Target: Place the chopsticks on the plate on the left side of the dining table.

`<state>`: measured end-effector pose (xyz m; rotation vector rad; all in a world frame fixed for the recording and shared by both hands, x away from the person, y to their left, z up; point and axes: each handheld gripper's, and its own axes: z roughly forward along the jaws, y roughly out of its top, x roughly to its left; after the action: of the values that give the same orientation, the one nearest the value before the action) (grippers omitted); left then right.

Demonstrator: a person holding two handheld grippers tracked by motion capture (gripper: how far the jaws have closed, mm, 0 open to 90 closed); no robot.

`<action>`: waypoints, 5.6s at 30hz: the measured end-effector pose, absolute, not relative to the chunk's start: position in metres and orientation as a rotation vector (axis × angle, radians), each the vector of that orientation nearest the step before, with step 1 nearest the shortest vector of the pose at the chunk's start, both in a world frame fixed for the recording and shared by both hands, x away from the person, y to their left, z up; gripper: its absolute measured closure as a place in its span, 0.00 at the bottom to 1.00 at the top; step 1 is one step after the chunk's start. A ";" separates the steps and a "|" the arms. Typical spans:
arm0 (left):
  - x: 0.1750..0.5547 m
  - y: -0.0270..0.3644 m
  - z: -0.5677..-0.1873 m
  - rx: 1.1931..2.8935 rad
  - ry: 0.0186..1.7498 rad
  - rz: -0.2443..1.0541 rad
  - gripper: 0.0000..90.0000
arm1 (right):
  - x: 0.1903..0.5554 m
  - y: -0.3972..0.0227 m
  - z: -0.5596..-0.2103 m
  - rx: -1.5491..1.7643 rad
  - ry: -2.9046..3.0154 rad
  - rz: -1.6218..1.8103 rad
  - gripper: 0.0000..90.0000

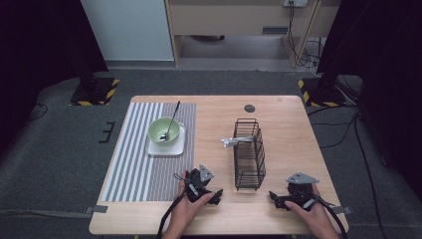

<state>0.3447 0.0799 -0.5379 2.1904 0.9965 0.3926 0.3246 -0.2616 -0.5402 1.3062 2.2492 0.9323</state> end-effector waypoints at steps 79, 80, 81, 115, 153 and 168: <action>0.384 0.101 -0.413 2.201 0.872 0.386 0.04 | 0.325 -0.262 -0.540 1.300 2.255 0.935 0.00; 0.384 0.101 -0.413 2.201 0.872 0.386 0.04 | 0.325 -0.262 -0.540 1.299 2.255 0.935 0.00; 0.383 0.100 -0.411 2.202 0.866 0.386 0.04 | 0.325 -0.262 -0.540 1.299 2.254 0.936 0.00; 0.391 0.065 -0.358 2.169 0.788 0.423 0.05 | 0.325 -0.262 -0.540 1.297 2.256 0.936 0.00; 0.414 0.024 -0.362 2.264 0.680 0.438 0.55 | 0.325 -0.263 -0.540 1.294 2.260 0.939 0.00; 0.413 0.017 -0.360 2.273 0.634 0.450 0.84 | 0.325 -0.263 -0.540 1.292 2.261 0.939 0.00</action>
<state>0.4132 0.0172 -0.3604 2.2731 0.6343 0.4496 0.3252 -0.2630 -0.5402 1.2925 2.2609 0.9394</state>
